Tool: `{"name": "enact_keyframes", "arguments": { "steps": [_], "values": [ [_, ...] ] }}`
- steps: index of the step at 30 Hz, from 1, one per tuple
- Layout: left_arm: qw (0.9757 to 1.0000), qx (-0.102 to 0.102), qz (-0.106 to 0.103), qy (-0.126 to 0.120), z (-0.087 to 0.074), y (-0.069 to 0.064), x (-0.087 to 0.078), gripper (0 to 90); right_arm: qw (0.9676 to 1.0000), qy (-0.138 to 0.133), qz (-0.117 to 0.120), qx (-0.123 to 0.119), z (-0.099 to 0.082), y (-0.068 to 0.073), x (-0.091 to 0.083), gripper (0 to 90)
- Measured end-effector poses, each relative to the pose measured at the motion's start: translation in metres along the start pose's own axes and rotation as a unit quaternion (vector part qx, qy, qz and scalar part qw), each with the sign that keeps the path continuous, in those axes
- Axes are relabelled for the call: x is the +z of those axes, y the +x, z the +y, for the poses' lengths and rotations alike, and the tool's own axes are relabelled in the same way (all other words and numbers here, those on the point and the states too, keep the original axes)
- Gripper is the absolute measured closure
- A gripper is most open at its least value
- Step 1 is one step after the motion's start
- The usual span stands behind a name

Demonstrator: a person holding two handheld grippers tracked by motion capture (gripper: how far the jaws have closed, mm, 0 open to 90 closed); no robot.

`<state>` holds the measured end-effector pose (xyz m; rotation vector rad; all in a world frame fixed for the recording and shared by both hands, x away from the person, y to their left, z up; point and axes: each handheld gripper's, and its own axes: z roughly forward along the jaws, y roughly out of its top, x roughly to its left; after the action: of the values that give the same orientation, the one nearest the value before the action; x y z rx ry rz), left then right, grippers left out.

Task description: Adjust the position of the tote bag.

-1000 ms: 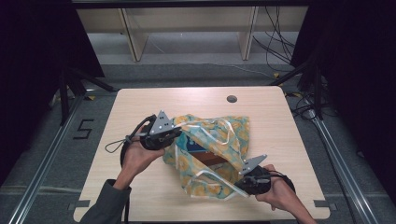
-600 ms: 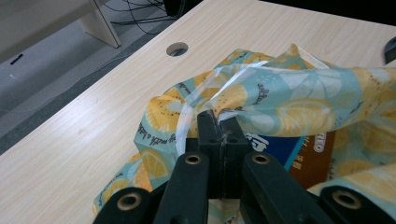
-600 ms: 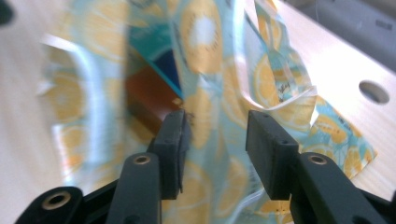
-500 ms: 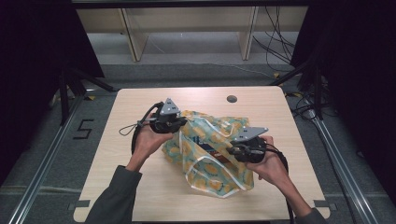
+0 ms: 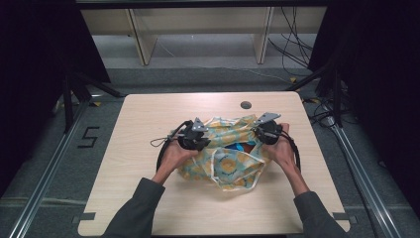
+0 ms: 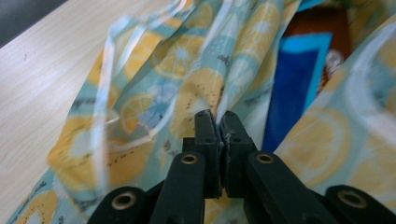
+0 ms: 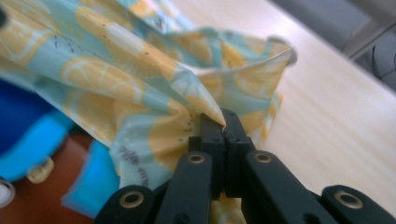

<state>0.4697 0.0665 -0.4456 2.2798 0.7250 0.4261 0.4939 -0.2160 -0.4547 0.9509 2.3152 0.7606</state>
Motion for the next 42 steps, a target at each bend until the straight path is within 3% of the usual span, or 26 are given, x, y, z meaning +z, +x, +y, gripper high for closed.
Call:
{"name": "enact_keyframes", "arguments": {
  "steps": [2,5,8,9,11,13,14,16,19,21,23,24,25,27,28,29,30,32,33,34,35,36,37,38,40,42],
  "values": [
    [1.0000,-0.009,-0.004,0.000,-0.002,0.002,0.005,84.2,0.9999,0.016,0.003,0.004,-0.008,0.000,0.009,90.0],
    [0.9997,-0.021,0.006,-0.007,-0.006,0.002,0.002,76.3,0.9996,0.018,0.014,0.018,-0.014,-0.002,0.014,90.0],
    [0.9992,0.011,0.032,-0.022,-0.002,-0.010,-0.021,62.8,0.9992,0.016,0.023,0.030,-0.016,-0.003,0.013,90.0],
    [0.9982,0.014,0.034,-0.047,0.002,-0.019,-0.033,61.9,0.9992,0.019,0.025,0.026,-0.015,-0.004,0.011,90.0],
    [0.9974,0.030,0.023,-0.061,0.005,-0.034,-0.047,61.4,0.9992,0.019,0.023,0.028,-0.014,-0.004,0.010,90.0],
    [0.9977,0.062,0.002,-0.025,0.004,-0.048,-0.047,61.3,0.9992,0.020,0.022,0.026,-0.014,-0.003,0.010,90.0],
    [0.9977,0.065,-0.013,-0.012,0.001,-0.052,-0.043,62.6,0.9994,0.012,0.018,0.029,-0.014,-0.002,0.012,90.0],
    [0.9969,0.051,-0.057,0.016,-0.010,-0.055,-0.034,73.7,0.9991,0.021,0.022,0.028,-0.014,-0.004,0.010,90.0],
    [0.9933,0.063,-0.073,0.064,-0.033,-0.059,-0.027,88.1,0.9991,0.018,0.021,0.032,-0.014,-0.005,0.007,90.0],
    [0.9910,0.055,-0.094,0.079,-0.052,-0.060,-0.030,89.6,0.9992,0.013,0.019,0.034,-0.014,-0.006,0.006,90.0],
    [0.9905,0.045,-0.100,0.083,-0.067,-0.065,-0.034,89.7,0.9989,0.010,0.020,0.042,-0.015,-0.008,0.006,90.0],
    [0.9885,0.053,-0.111,0.089,-0.074,-0.066,-0.038,89.7,0.9983,0.020,0.025,0.048,-0.015,-0.009,0.005,90.0],
    [0.9875,0.044,-0.120,0.093,-0.081,-0.070,-0.041,89.7,0.9987,0.017,0.022,0.043,-0.016,-0.009,0.006,90.0],
    [0.9853,0.051,-0.125,0.105,-0.093,-0.076,-0.045,89.7,0.9989,0.018,0.020,0.038,-0.016,-0.009,0.007,90.0],
    [0.9849,0.044,-0.128,0.108,-0.098,-0.080,-0.045,89.7,0.9988,0.020,0.027,0.037,-0.016,-0.009,0.008,90.0],
    [0.9848,0.054,-0.129,0.103,-0.100,-0.080,-0.046,89.6,0.9990,0.017,0.021,0.035,-0.016,-0.008,0.009,90.0],
    [0.9850,0.052,-0.130,0.101,-0.099,-0.080,-0.048,89.4,0.9989,0.019,0.021,0.037,-0.015,-0.007,0.009,90.0],
    [0.9887,0.055,-0.126,0.059,-0.087,-0.075,-0.059,87.7,0.9988,0.021,0.027,0.036,-0.015,-0.007,0.009,90.0],
    [0.9905,0.058,-0.119,0.038,-0.078,-0.074,-0.066,87.4,0.9988,0.017,0.019,0.041,-0.014,-0.006,0.007,89.8],
    [0.9934,0.038,-0.108,-0.003,-0.067,-0.075,-0.071,86.1,0.9988,0.017,0.022,0.039,-0.013,-0.007,0.004,89.2],
    [0.9939,0.039,-0.101,-0.024,-0.056,-0.074,-0.076,85.0,0.9989,0.009,0.021,0.041,-0.012,-0.006,0.002,88.2],
    [0.9935,0.056,-0.094,-0.031,-0.043,-0.070,-0.081,83.9,0.9988,0.009,0.023,0.042,-0.010,-0.007,-0.002,86.9],
    [0.9946,0.058,-0.078,-0.037,-0.032,-0.067,-0.081,82.6,0.9986,0.006,0.025,0.046,-0.007,-0.008,-0.007,86.6],
    [0.9959,0.056,-0.059,-0.039,-0.021,-0.062,-0.080,79.5,0.9984,0.001,0.029,0.048,-0.005,-0.008,-0.011,86.3],
    [0.9972,0.037,-0.051,-0.040,-0.003,-0.052,-0.068,72.5,0.9982,-0.014,0.032,0.050,-0.001,-0.007,-0.019,85.8],
    [0.9988,0.028,-0.014,-0.039,0.010,-0.043,-0.052,62.5,0.9978,-0.028,0.036,0.048,0.001,-0.005,-0.024,85.8]
  ]
}}
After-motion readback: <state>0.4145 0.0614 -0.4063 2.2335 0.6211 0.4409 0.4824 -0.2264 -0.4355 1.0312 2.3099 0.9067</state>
